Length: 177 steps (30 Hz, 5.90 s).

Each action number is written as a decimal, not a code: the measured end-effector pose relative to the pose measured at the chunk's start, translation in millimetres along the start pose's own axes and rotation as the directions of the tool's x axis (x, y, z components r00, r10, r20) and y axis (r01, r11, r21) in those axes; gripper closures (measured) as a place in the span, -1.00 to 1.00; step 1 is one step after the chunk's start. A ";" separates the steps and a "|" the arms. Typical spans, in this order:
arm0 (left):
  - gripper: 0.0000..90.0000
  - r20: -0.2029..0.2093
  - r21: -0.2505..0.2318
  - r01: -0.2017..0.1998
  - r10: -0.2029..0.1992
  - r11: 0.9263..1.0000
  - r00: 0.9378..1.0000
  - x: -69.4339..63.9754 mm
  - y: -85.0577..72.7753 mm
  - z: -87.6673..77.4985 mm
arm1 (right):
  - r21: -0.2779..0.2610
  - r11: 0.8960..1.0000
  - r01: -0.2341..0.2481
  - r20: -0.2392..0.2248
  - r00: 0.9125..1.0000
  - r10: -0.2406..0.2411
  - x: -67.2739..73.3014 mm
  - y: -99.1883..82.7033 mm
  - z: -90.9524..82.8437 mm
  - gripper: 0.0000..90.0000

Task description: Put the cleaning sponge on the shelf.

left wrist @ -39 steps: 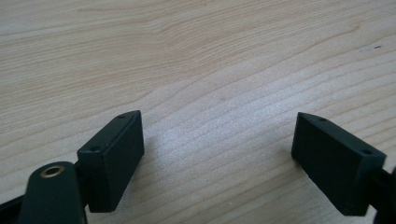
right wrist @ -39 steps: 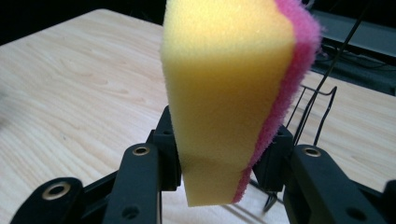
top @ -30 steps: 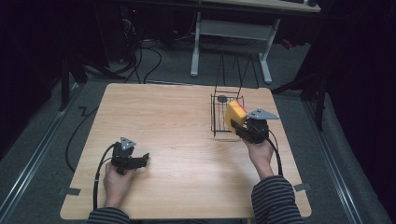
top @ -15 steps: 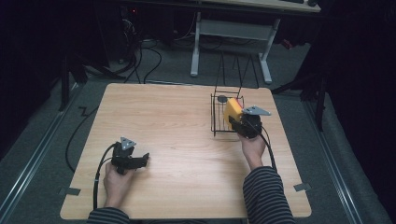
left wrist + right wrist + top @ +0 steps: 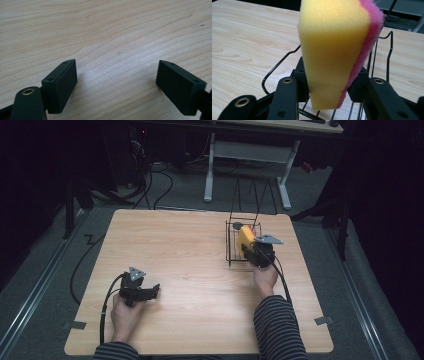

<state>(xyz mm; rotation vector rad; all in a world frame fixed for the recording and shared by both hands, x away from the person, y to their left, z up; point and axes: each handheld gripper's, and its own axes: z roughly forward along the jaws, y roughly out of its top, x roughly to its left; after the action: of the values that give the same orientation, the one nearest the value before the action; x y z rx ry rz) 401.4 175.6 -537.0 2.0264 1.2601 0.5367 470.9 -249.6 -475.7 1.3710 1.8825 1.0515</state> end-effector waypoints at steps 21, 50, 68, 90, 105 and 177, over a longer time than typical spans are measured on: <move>-0.61 -0.001 0.000 0.000 0.000 1.000 1.000 -0.1 0.2 0.2 | 0.007 1.000 -0.014 0.009 1.000 0.014 1.3 -3.3 11.0 0.35; -0.61 -0.001 0.000 -0.001 0.001 1.000 1.000 -0.1 0.2 0.2 | 0.039 0.998 -0.058 -0.012 0.998 0.058 -4.7 -3.3 7.9 0.01; -0.61 -0.001 0.000 0.000 0.000 1.000 1.000 -0.1 0.1 0.2 | 0.011 1.000 0.018 0.029 0.999 -0.018 0.2 0.2 1.1 0.26; -0.61 -0.001 0.000 0.000 0.000 1.000 1.000 -0.1 0.2 0.2 | 0.032 0.999 0.005 0.004 1.000 -0.005 -2.5 0.3 -3.8 -0.18; -0.61 -0.001 0.000 0.000 0.000 1.000 1.000 -0.1 0.2 0.2 | -0.005 1.000 0.003 -0.059 0.998 -0.003 -2.9 4.2 -54.9 -0.29; -0.61 -0.001 0.000 0.000 0.000 1.000 1.000 -0.1 0.1 0.2 | 0.009 0.992 -0.124 -0.127 0.984 0.125 -22.5 -111.5 -115.5 -0.11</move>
<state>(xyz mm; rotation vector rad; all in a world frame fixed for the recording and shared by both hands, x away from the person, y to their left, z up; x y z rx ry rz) 401.5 175.5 -537.0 2.0266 1.2603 0.5378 328.6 -319.1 -510.3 1.4689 1.9076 1.2268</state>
